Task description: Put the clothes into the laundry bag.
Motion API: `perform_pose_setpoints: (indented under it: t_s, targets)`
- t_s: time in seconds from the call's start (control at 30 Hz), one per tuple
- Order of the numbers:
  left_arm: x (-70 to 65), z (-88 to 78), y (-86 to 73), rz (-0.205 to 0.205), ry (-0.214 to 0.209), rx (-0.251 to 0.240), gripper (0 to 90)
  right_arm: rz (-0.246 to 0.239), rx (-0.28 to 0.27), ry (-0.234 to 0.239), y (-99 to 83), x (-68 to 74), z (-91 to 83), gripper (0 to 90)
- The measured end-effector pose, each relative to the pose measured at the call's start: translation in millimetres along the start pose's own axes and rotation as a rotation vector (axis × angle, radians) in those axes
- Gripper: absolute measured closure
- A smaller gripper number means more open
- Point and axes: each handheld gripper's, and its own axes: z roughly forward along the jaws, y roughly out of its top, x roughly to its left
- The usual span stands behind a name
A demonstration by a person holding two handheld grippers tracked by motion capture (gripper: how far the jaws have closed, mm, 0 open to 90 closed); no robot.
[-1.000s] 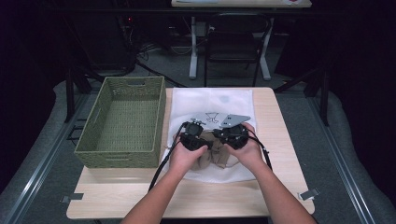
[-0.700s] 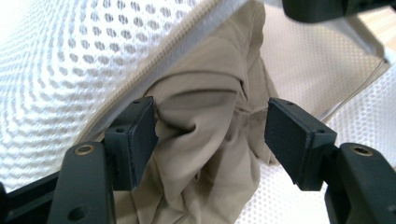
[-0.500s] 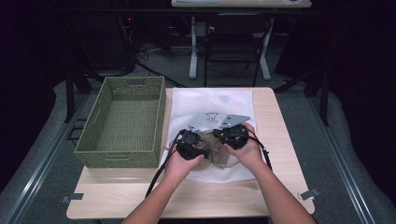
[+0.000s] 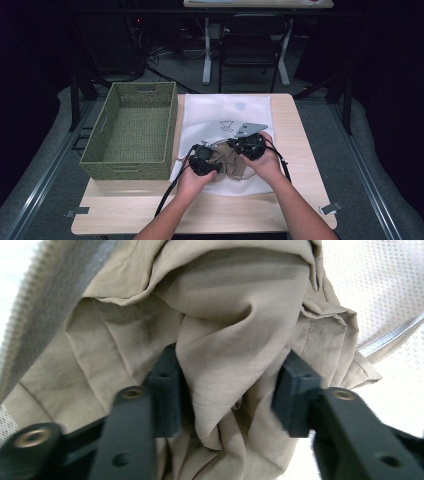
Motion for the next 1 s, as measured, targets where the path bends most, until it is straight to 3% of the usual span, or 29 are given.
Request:
perform_pose_setpoints:
  t_s: [0.13,0.37,1.0]
  targets:
    - [0.7,1.3,-2.2,0.004,0.005,0.0,66.7,-0.001,0.0,0.0,0.1,0.3,-0.1,87.9]
    - [0.9,1.9,-3.1,0.018,0.028,0.006,75.3,-0.003,0.0,0.003,0.2,0.7,-0.1,87.9]
    - [1.5,-5.5,22.3,-0.007,0.025,-0.01,77.1,-0.008,-0.001,0.007,0.9,2.8,-0.2,88.0]
